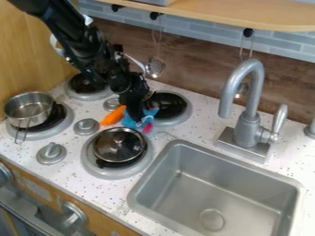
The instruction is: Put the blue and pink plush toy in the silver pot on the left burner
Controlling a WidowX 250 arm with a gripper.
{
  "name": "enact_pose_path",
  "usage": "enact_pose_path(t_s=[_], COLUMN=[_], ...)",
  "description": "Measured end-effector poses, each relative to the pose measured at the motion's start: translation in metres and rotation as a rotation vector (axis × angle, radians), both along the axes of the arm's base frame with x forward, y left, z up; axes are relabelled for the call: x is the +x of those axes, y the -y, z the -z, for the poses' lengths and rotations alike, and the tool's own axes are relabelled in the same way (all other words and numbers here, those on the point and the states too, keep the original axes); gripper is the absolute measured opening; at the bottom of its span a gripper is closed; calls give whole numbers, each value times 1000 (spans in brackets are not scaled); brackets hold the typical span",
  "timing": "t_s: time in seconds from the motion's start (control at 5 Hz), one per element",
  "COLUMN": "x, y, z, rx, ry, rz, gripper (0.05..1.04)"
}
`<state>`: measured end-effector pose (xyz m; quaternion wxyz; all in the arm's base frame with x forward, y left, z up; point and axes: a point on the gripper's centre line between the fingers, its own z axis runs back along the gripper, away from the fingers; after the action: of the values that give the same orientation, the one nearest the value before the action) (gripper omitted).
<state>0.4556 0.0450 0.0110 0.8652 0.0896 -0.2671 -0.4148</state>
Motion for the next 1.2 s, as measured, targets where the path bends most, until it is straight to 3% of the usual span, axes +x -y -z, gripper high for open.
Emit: enact_pose_path(t_s=[0.2,0.4,0.6,0.8,1.0,1.2], x=[-9,-21,-27,-35,-55,-76], y=[3,1,-8,-12,-22,-46], z=[7,3,-18,-42,-65,-78], rx=[21,131,281,385,435,482], ry=[-25,-53,-44,-20,7,-13], rz=[23,63,110,176,145,62], gripper=[220,220,220,220,220,220])
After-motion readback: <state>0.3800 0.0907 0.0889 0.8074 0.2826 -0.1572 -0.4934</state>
